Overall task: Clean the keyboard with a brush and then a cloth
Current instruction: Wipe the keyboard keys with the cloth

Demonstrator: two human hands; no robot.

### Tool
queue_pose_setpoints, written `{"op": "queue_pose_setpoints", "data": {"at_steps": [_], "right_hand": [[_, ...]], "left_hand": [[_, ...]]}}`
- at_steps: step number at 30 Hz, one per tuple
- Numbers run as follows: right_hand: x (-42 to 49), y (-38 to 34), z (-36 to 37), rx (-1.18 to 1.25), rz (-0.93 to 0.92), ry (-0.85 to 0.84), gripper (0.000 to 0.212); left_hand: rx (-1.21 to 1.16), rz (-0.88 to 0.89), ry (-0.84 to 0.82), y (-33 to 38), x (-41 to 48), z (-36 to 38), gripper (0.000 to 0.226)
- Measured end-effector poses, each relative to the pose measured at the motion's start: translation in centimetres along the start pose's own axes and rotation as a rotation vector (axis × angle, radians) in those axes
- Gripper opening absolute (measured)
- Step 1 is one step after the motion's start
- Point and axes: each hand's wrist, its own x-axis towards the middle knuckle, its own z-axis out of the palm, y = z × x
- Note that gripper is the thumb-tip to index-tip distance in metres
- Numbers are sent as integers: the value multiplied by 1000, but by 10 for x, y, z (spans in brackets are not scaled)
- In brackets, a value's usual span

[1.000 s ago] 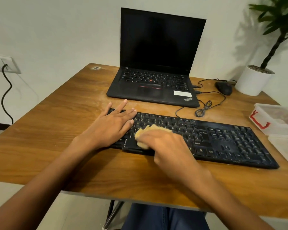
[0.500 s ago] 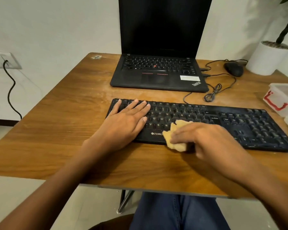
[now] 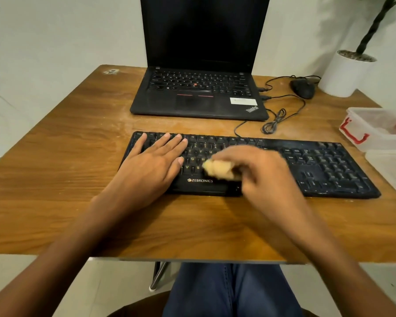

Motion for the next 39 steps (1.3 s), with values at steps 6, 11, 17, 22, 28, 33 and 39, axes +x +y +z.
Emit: {"op": "queue_pose_setpoints", "data": {"at_steps": [6,11,17,22,28,33,39], "right_hand": [[-6,1,22,-219,-21,51,48],[-14,1,6,-26,-38,-39,49],[-5,3,11,-267,13,2,55],[-3,4,-6,-97,-65,-104,53],[3,25,11,-310,-274,-6,50],[-2,58,-21,-333,-54,59,48],[16,22,13,-320,-207,-2,55]], "left_hand": [[3,-8,7,1,1,0,71],[-3,-15,-3,2,0,-1,60],[10,-11,3,2,0,-2,69],[42,5,17,11,3,-5,70],[-48,29,-44,22,8,2,66],[-53,9,-51,22,5,3,73],[-47,-9,-35,24,3,3,73]]}}
